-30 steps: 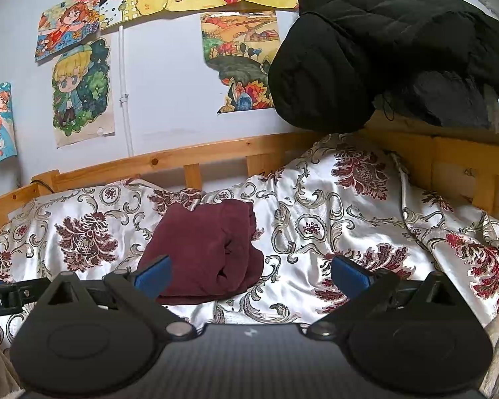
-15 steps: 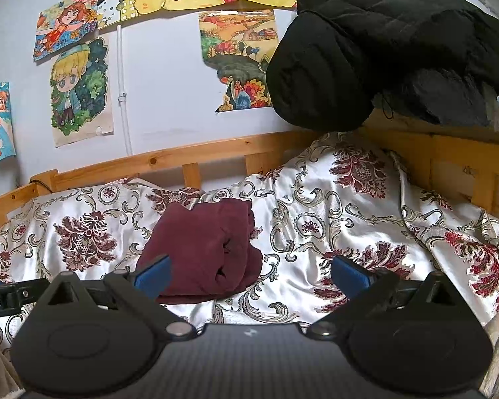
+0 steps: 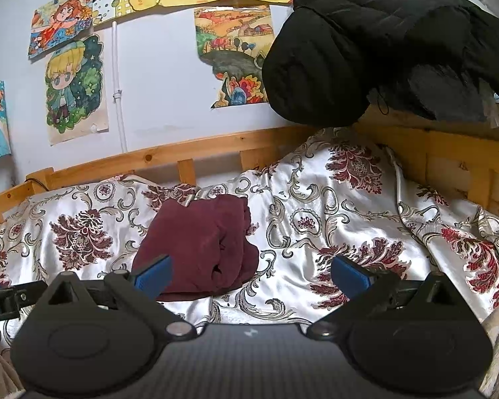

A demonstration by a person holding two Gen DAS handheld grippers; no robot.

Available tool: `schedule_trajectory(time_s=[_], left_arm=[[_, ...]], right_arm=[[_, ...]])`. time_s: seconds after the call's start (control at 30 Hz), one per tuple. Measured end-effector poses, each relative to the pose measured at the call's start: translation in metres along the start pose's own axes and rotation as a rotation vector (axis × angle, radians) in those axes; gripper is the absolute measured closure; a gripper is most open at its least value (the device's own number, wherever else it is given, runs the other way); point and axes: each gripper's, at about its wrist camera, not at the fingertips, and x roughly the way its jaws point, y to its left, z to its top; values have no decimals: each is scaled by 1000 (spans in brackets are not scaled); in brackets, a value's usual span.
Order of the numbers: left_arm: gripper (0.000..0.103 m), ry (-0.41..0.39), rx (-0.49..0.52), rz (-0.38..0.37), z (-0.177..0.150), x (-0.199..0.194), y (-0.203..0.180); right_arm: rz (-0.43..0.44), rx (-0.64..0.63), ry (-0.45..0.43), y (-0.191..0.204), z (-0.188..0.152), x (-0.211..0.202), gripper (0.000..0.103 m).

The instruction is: Fold small clothes

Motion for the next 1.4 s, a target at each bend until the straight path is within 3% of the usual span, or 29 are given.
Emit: schedule_trajectory(time_s=[0.87,0.97,1.13,1.4], left_arm=[[1,8,2,5,0,1,-1],[1,17,7,28,0,2,-2],[1,88,43,137,0,11,-9],[1,91,58,121,-2,9,-8]], right_arm=[[0,-1,20,-1,1,4,0],[0,-4,24,-1,0,5,0],[0,-6,30,-1,-1,6,0],[2,-12,44,0,-1,7,0]])
